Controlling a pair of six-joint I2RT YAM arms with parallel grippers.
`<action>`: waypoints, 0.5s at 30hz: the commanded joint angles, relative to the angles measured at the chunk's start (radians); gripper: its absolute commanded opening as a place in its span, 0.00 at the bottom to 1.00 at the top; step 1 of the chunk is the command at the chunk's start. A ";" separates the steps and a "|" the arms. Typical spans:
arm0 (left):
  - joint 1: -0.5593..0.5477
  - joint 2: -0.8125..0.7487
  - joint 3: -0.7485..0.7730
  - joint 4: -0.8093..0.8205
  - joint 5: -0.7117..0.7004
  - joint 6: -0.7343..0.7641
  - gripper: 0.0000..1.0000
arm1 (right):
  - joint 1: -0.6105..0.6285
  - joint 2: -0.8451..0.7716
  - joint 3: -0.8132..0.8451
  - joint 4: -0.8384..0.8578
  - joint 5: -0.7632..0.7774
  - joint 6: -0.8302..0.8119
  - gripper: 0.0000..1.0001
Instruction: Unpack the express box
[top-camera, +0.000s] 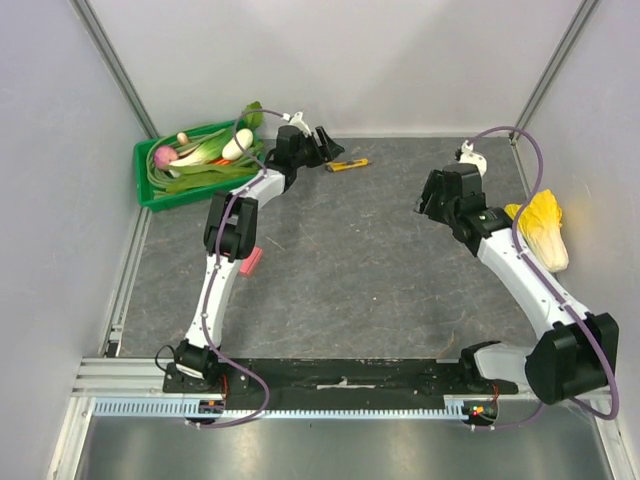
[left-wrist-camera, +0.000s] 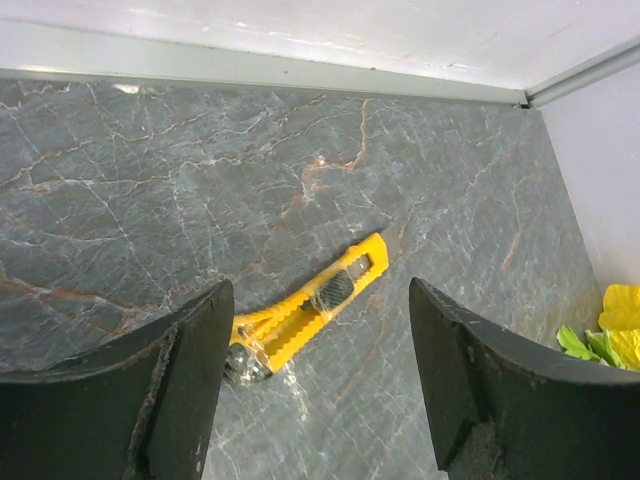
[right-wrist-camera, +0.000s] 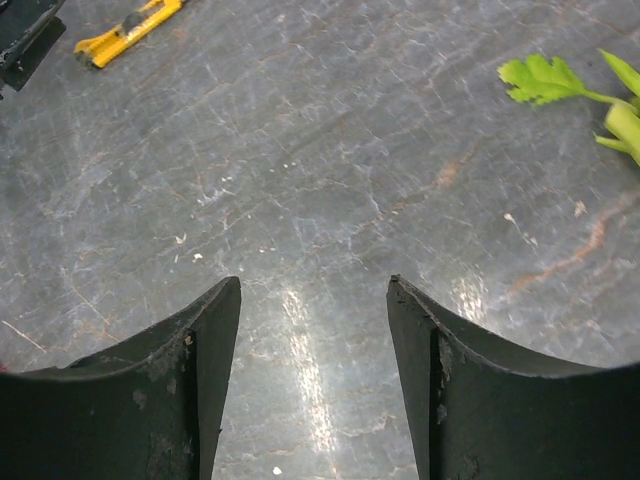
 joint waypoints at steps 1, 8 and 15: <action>-0.014 0.052 0.075 0.095 0.015 -0.085 0.75 | -0.002 -0.069 -0.025 -0.062 0.071 0.055 0.68; -0.022 0.095 0.104 0.095 0.018 -0.137 0.76 | 0.000 -0.113 -0.043 -0.104 0.094 0.097 0.68; -0.028 0.165 0.158 0.068 0.207 -0.289 0.71 | 0.000 -0.141 -0.028 -0.160 0.126 0.101 0.68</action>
